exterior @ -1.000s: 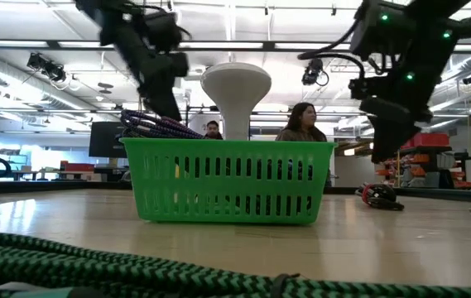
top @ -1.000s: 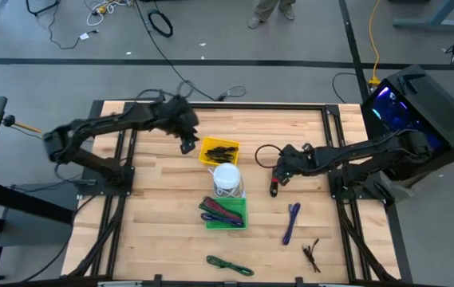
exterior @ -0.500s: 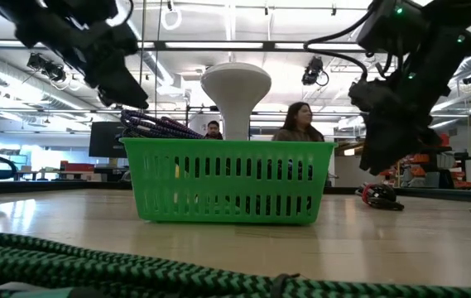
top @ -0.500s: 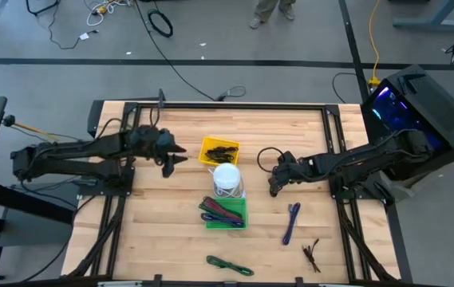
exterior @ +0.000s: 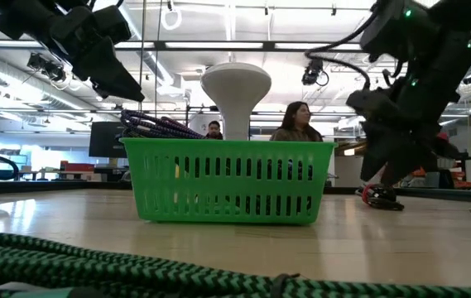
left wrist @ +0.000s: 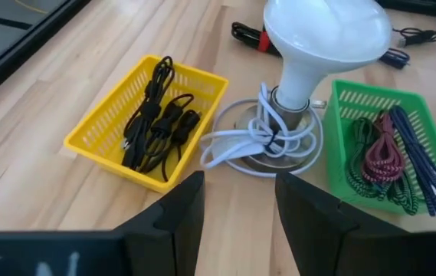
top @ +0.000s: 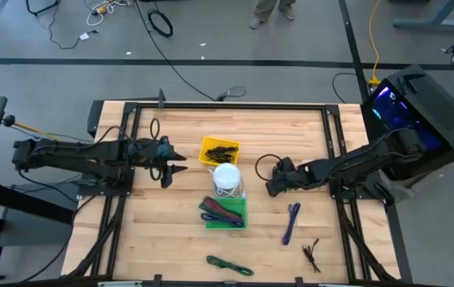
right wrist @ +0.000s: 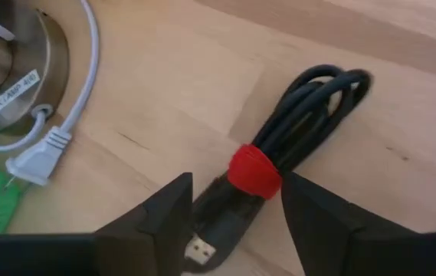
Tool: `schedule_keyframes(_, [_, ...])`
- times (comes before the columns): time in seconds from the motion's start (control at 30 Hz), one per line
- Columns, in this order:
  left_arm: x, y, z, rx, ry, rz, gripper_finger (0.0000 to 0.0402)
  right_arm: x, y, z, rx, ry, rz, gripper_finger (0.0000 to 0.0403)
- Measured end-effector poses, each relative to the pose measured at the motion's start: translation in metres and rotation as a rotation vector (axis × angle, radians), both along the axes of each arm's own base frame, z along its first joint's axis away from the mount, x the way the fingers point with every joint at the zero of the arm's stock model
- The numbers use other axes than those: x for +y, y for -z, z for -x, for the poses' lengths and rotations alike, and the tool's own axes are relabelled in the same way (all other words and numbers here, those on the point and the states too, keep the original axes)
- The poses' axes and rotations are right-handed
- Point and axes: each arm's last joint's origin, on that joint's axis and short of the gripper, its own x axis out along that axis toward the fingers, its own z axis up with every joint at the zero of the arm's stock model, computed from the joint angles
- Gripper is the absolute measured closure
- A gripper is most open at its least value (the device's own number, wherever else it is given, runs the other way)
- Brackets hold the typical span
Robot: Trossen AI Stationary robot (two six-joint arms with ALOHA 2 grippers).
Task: Pick & Place USB Port
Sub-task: Put the black USB cable into the yellow bin
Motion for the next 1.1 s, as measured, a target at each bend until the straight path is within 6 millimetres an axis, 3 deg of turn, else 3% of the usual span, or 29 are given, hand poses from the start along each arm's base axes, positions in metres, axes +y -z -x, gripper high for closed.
schedule_keyframes(0.33, [-0.009, -0.001, -0.001, -0.015, -0.008, -0.04, 0.0236, -0.001, 0.029, -0.009, 0.094, 0.028, 0.046, 0.0175])
schedule_keyframes(0.43, [-0.01, -0.002, -0.001, -0.021, -0.01, -0.035, 0.0236, -0.002, 0.03, -0.009, 0.109, 0.002, 0.072, 0.0219])
schedule_keyframes(0.6, [-0.012, -0.003, -0.002, -0.041, -0.003, -0.027, 0.0236, -0.006, 0.025, -0.008, 0.12, -0.071, 0.12, 0.0363])
schedule_keyframes(0.73, [-0.012, -0.004, -0.002, -0.044, -0.014, -0.022, 0.0236, -0.016, 0.021, -0.007, 0.137, -0.11, 0.147, 0.0364])
schedule_keyframes(0.93, [-0.012, -0.007, -0.003, -0.08, -0.044, -0.021, 0.0236, -0.04, -0.008, -0.019, 0.083, -0.192, 0.22, 0.0364])
schedule_keyframes(1.1, [-0.011, -0.011, -0.005, -0.125, -0.038, -0.033, 0.0236, -0.066, -0.054, -0.04, -0.014, -0.288, 0.309, 0.0364])
